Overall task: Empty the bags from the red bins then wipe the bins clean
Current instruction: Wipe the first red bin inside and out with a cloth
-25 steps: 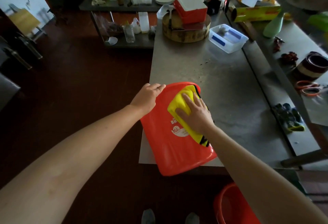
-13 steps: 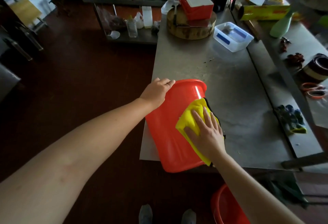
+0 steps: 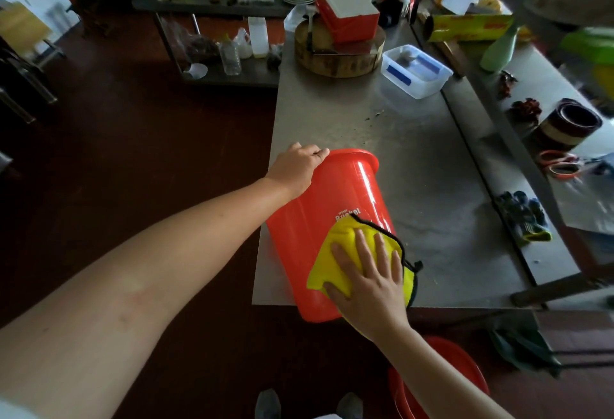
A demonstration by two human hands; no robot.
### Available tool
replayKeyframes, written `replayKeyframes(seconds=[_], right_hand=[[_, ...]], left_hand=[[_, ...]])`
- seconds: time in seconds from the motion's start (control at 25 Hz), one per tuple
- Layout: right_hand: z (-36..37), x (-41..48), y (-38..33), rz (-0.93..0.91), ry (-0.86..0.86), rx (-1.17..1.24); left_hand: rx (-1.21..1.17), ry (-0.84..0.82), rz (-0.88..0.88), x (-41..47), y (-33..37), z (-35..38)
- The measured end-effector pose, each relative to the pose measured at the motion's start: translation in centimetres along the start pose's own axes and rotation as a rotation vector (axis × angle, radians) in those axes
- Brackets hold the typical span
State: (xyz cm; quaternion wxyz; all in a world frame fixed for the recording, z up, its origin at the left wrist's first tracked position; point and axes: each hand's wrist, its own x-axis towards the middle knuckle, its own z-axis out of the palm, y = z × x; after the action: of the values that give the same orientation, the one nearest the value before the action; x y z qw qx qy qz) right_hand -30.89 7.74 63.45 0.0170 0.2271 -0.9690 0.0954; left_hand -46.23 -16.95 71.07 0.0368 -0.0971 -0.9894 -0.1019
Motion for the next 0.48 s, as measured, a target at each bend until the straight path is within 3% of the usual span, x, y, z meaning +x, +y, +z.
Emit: replayKeyframes(seconds=[0.2, 0.48], right_hand=[[-0.3, 4.0, -3.1, -0.161, -0.062, -0.091], [-2.5, 9.7, -1.0, -0.062, -0.142, 0.088]], left_hand=[[-0.004, 0.034, 0.015, -0.3, -0.6, 0.3], [-0.099, 0.123, -0.023, -4.4, -3.4, 0.0]])
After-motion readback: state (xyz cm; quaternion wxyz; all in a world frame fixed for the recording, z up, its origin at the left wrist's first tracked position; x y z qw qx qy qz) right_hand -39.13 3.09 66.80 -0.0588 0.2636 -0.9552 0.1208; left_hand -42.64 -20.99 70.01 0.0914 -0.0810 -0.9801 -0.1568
